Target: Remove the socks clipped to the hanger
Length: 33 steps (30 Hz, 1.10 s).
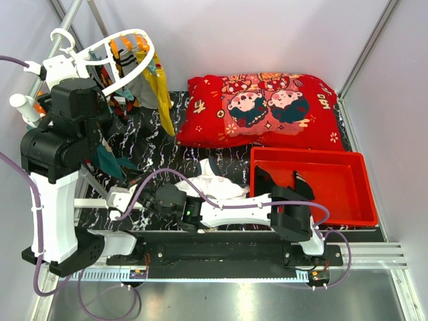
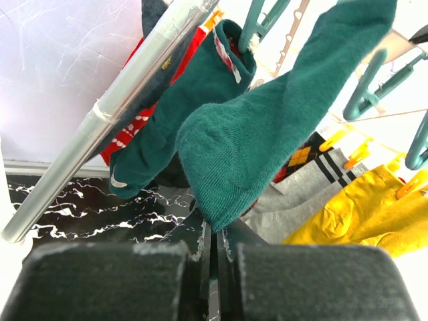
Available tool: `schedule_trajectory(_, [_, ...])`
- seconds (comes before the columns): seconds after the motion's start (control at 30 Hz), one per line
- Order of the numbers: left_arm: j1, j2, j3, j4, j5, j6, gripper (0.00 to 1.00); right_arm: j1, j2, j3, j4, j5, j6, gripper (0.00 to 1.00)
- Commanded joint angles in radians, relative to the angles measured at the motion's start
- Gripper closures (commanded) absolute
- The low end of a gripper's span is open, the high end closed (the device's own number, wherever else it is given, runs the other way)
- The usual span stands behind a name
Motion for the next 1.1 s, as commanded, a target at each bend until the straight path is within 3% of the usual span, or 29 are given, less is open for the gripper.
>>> schedule_trajectory(0.0, [0.000,0.009,-0.029,-0.044,-0.032,-0.005,0.34,0.013,-0.018,0.017,0.062,0.023,0.006,1.00])
schedule_trajectory(0.6, [0.009,0.050,-0.127,0.022,-0.002,-0.019,0.42,0.022,-0.032,-0.037,0.112,0.020,-0.007,1.00])
schedule_trajectory(1.07, [0.009,0.033,-0.144,0.056,0.001,-0.005,0.67,0.027,-0.038,-0.057,0.134,0.023,-0.007,1.00])
